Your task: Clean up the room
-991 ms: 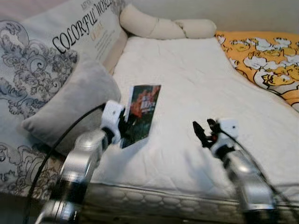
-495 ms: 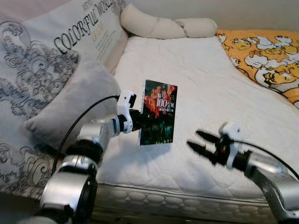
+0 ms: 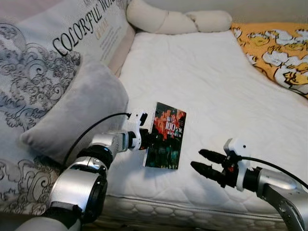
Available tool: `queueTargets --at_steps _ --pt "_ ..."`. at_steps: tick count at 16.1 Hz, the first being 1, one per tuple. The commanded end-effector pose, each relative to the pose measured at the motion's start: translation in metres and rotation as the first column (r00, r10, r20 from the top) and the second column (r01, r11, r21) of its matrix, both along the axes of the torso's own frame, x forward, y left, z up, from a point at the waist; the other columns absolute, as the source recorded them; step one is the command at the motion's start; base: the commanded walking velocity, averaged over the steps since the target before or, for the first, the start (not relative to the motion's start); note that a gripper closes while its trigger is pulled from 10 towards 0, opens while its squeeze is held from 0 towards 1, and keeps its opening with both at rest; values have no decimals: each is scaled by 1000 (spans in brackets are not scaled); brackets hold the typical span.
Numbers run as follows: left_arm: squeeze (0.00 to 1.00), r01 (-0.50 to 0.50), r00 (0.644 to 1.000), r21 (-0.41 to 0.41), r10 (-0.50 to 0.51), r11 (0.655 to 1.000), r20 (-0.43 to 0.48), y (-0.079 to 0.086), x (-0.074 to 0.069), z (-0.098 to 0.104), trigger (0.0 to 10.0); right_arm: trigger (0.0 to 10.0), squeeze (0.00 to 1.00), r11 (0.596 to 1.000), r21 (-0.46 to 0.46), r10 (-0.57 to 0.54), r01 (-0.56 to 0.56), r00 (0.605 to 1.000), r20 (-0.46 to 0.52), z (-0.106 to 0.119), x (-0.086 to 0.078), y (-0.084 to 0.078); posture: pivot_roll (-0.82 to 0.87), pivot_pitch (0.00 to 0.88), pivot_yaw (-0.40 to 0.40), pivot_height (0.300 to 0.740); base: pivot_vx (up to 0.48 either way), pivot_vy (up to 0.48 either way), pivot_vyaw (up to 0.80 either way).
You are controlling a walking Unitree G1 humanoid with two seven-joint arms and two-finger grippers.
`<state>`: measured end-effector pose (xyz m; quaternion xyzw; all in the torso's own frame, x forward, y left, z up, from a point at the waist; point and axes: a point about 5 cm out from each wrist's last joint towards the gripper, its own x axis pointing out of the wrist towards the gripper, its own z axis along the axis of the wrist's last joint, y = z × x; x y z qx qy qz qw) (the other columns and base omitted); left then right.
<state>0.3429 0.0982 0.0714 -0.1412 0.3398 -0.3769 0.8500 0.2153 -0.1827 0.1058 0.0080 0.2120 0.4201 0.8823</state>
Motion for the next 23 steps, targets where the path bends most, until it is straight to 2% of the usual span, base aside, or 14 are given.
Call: queueTargets --at_steps 1,3,4,6,7,8,9,10,17,18,20,21,22,23 --pt "0 -11 999 25 10 1000 52 -2 7 8 10000 10000 0 1000 -6 0 0 1000 -6 4 -4 0 -197 0 96 740 0 0 0" --pt "0 -17 998 59 13 998 68 -2 7 5 10000 10000 0 1000 -10 6 -6 1000 -26 4 -9 0 -204 0 95 740 0 0 0" --pt "0 7 995 158 -22 987 98 0 5 0 10000 10000 0 1000 -13 20 -21 998 -58 3 -15 2 -208 6 95 740 0 0 0" --pt "0 -11 992 223 -18 975 128 1 7 -2 10000 10000 0 1000 -23 8 -10 998 -67 2 -18 2 -210 13 94 740 0 0 0" --pt "200 -9 988 243 -28 970 152 1 8 0 10000 10000 0 1000 -29 -6 4 998 -66 1 -18 1 -211 15 94 740 0 0 0" --pt "200 -8 987 248 -33 969 159 1 9 1 10000 10000 0 1000 -30 -9 7 998 -66 1 -19 1 -211 15 95 740 0 0 0" --pt "808 -4 984 260 -43 966 173 0 9 1 10000 10000 0 1000 -29 -10 8 998 -69 2 -19 2 -212 15 96 740 0 0 0" --pt "1000 1 981 280 -55 960 184 1 10 2 10000 10000 0 1000 -30 -11 8 997 -72 2 -19 2 -211 13 97 740 0 0 0" --pt "1000 -29 961 437 -95 899 260 11 13 0 10000 10000 0 999 -35 -2 -1 998 -68 2 -15 3 -208 0 96 740 0 0 0" --pt "761 -39 960 456 -93 889 264 14 13 -1 10000 10000 0 999 -41 1 -4 998 -65 2 -14 3 -206 0 95 740 0 0 0" --pt "525 -64 959 482 -79 874 271 21 12 -4 10000 10000 0 999 -51 -6 4 999 -49 2 -10 2 -203 0 94 740 0 0 0" --pt "180 -81 959 497 -69 864 276 26 12 -5 10000 10000 0 998 -55 -16 14 999 -36 3 -7 0 -200 0 94 740 0 0 0" --pt "0 -101 958 511 -55 854 282 31 11 -7 10000 10000 0 998 -60 -24 22 999 -25 3 -3 0 -198 0 93 740 0 0 0" --pt "0 -124 957 507 -32 853 287 36 11 -8 10000 10000 0 998 -59 -27 26 999 -17 3 0 0 -190 0 90 740 0 0 0"
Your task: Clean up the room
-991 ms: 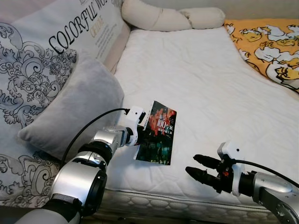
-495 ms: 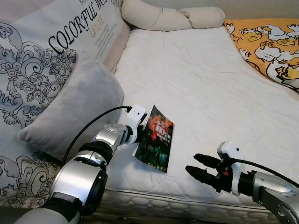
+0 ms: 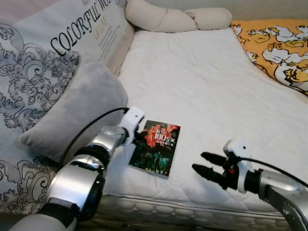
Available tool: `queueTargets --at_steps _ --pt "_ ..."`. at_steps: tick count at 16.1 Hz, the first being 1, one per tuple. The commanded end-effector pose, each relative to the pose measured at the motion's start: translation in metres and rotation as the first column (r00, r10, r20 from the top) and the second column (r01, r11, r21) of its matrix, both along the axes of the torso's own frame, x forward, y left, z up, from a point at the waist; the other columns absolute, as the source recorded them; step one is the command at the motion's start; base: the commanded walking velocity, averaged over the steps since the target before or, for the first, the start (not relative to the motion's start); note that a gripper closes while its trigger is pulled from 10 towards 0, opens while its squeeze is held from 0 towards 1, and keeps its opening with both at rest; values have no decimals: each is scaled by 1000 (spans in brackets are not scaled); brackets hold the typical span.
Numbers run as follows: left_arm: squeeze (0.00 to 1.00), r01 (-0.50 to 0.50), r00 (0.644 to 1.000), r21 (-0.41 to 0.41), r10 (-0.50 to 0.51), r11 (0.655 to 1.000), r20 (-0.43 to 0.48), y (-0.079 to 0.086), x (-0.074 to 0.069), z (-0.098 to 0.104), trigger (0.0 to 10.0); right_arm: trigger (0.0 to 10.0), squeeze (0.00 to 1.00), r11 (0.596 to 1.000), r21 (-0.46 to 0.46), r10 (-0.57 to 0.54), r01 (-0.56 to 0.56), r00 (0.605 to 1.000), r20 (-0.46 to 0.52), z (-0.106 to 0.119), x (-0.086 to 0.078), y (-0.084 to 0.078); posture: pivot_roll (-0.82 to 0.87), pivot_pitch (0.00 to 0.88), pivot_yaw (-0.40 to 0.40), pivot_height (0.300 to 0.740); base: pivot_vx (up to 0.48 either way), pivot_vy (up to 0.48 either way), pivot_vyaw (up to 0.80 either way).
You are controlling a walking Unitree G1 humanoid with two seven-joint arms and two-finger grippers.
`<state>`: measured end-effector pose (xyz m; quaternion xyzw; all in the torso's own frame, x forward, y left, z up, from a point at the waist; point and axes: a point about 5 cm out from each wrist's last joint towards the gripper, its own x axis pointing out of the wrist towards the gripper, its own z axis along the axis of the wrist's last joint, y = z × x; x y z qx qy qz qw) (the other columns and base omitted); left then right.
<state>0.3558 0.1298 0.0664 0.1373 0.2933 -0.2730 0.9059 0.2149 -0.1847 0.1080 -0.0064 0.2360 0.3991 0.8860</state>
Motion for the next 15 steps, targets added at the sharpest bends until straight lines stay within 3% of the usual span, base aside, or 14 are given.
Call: queueTargets --at_steps 1,3,5,6,8,11,15 --pt "0 -40 999 -6 40 999 8 10 -1 -2 10000 10000 0 1000 -4 4 -3 1000 17 0 3 3 -179 0 88 740 0 0 0" --pt "0 -97 992 -177 109 979 57 15 6 11 10000 10000 0 1000 -20 -13 14 999 30 -5 9 6 -155 0 86 740 0 0 0" --pt "0 -64 988 -279 100 958 116 15 8 21 10000 10000 0 995 -64 -78 82 995 55 -12 17 6 -137 0 88 740 0 0 0" --pt "0 -20 984 -322 76 946 161 12 7 24 10000 10000 0 988 -76 -129 135 988 80 -16 23 7 -125 0 88 740 0 0 0" --pt "0 21 969 -343 65 939 237 7 0 27 10000 10000 0 989 -57 -128 133 988 84 -20 24 19 -115 0 88 740 0 0 0" --pt "0 137 965 -289 -62 948 255 3 -28 21 10000 10000 0 996 -80 -42 49 996 77 -31 27 41 -79 0 64 740 0 0 0" --pt "0 316 939 -144 -288 938 187 0 -56 1 10000 10000 0 991 -126 -22 36 994 105 -32 39 43 -68 0 47 740 0 0 0"
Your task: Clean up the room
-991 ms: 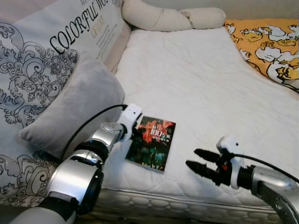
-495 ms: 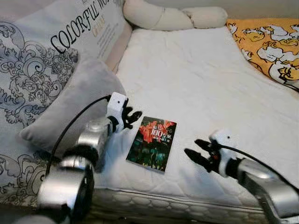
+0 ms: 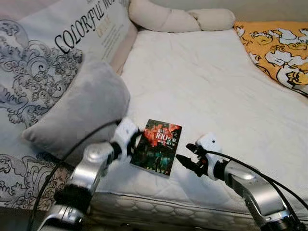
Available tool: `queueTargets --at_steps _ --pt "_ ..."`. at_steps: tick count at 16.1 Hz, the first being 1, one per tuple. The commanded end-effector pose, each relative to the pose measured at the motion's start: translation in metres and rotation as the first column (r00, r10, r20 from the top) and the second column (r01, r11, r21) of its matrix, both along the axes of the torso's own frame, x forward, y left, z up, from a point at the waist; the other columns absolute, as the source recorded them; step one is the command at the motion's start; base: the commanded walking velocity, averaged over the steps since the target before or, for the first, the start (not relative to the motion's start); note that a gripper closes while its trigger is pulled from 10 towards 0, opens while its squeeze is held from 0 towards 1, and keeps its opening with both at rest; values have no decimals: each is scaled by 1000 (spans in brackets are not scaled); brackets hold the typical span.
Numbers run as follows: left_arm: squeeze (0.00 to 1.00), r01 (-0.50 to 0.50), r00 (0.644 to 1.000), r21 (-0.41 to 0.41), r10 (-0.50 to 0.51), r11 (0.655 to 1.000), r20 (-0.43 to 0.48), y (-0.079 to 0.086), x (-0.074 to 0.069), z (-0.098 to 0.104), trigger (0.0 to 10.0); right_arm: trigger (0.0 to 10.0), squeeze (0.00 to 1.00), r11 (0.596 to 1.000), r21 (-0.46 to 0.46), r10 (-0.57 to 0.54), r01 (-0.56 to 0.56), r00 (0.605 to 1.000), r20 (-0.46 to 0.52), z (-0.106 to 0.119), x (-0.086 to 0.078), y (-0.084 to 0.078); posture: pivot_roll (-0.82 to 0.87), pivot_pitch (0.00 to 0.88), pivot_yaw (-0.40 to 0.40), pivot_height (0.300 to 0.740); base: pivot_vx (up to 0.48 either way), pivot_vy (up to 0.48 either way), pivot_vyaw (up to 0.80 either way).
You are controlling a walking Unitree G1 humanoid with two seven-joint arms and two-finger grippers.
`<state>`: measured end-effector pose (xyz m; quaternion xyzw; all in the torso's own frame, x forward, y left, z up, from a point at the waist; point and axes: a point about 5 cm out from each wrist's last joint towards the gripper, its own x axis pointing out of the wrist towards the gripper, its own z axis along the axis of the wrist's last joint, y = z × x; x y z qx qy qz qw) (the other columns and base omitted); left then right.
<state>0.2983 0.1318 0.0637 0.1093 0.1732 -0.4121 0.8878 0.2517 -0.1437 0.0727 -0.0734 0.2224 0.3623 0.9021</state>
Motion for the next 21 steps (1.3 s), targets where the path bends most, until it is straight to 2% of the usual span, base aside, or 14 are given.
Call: queueTargets --at_steps 1,2,3,5,8,10,14,16,19,21 --pt "0 83 997 62 -82 995 -7 -4 -4 0 10000 10000 0 998 -15 55 -54 998 21 5 0 0 -76 0 49 740 0 0 0" --pt "0 159 987 103 -155 982 -44 -7 -9 -6 10000 10000 0 993 -26 116 -115 993 16 8 -5 -7 -84 0 54 740 0 0 0" --pt "0 181 983 114 -176 977 -56 -8 -10 -8 10000 10000 0 991 -29 134 -134 991 14 9 -7 -9 -84 0 54 740 0 0 0" --pt "0 323 944 154 -306 934 -126 -15 -17 -15 10000 10000 0 977 -58 203 -204 979 -33 12 -17 -23 -108 0 67 740 0 0 0" --pt "0 415 905 182 -385 891 -180 -25 -20 -24 10000 10000 0 970 -68 229 -235 970 -81 15 -24 -35 -127 0 76 740 0 0 0" --pt "0 515 847 206 -457 832 -271 -36 -26 -36 10000 10000 0 964 -84 241 -251 964 -109 19 -29 -45 -153 0 85 740 0 0 0" --pt "0 579 802 216 -501 786 -326 -46 -30 -44 10000 10000 0 960 -92 253 -266 959 -131 24 -34 -50 -173 0 87 740 0 0 0" --pt "0 582 801 229 -502 781 -325 -56 -29 -49 10000 10000 0 954 -77 274 -289 947 -165 25 -39 -49 -181 0 82 740 0 0 0" --pt "0 575 807 236 -497 783 -319 -62 -29 -51 10000 10000 0 951 -75 284 -301 942 -181 24 -42 -48 -179 0 79 740 0 0 0" --pt "0 533 840 287 -460 796 -286 -66 -26 -56 10000 10000 0 939 -43 322 -341 917 -234 23 -48 -43 -181 0 78 740 0 0 0"
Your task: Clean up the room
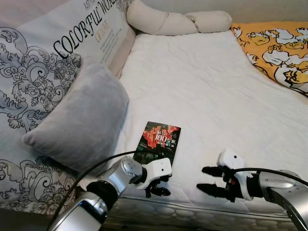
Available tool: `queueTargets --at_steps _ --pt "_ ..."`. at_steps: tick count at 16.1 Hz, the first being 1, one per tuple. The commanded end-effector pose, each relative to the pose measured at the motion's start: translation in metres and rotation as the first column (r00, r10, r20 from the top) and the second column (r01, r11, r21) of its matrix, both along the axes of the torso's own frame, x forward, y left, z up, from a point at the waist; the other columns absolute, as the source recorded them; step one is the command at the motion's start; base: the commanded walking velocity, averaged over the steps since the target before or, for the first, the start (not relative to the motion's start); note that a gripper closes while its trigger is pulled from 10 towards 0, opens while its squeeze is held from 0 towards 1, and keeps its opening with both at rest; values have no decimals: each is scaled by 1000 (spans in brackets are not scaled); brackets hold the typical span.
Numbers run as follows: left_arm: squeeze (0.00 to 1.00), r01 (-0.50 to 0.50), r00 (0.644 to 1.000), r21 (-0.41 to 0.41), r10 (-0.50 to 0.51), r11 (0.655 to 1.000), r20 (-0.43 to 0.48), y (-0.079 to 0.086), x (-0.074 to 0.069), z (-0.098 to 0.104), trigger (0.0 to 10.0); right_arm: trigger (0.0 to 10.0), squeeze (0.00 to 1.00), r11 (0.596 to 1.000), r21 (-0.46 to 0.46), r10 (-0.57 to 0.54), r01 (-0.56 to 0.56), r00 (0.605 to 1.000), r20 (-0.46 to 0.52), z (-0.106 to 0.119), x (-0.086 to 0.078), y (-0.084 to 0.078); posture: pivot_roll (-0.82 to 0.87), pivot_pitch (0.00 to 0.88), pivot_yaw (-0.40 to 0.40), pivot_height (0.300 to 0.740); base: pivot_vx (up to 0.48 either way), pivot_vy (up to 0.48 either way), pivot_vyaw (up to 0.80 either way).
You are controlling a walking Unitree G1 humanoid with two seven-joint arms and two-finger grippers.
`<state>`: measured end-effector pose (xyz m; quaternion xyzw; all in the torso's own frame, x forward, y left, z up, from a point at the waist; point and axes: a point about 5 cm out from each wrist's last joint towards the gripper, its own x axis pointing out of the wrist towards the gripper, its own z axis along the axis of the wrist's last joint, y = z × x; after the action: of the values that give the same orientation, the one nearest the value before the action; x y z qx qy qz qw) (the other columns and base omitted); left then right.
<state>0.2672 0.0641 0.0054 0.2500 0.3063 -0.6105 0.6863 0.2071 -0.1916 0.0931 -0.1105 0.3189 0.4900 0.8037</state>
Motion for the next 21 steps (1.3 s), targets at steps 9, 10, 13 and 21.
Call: queueTargets --at_steps 9,10,13,21 --pt "0 -135 982 -122 149 983 113 -18 23 17 10000 10000 0 999 -7 31 -32 999 -17 4 -1 2 -181 0 78 740 0 0 0" --pt "0 -147 982 -175 166 973 96 -21 25 22 10000 10000 0 1000 -6 30 -30 999 -16 4 0 2 -176 0 77 740 0 0 0" --pt "0 -134 988 -356 155 925 29 -25 32 45 10000 10000 0 1000 -2 -11 11 1000 19 8 5 -2 -171 0 76 740 0 0 0" --pt "0 -606 537 -625 832 493 136 82 59 118 10000 10000 0 847 163 -531 506 793 298 0 53 23 -77 0 82 740 0 0 0"
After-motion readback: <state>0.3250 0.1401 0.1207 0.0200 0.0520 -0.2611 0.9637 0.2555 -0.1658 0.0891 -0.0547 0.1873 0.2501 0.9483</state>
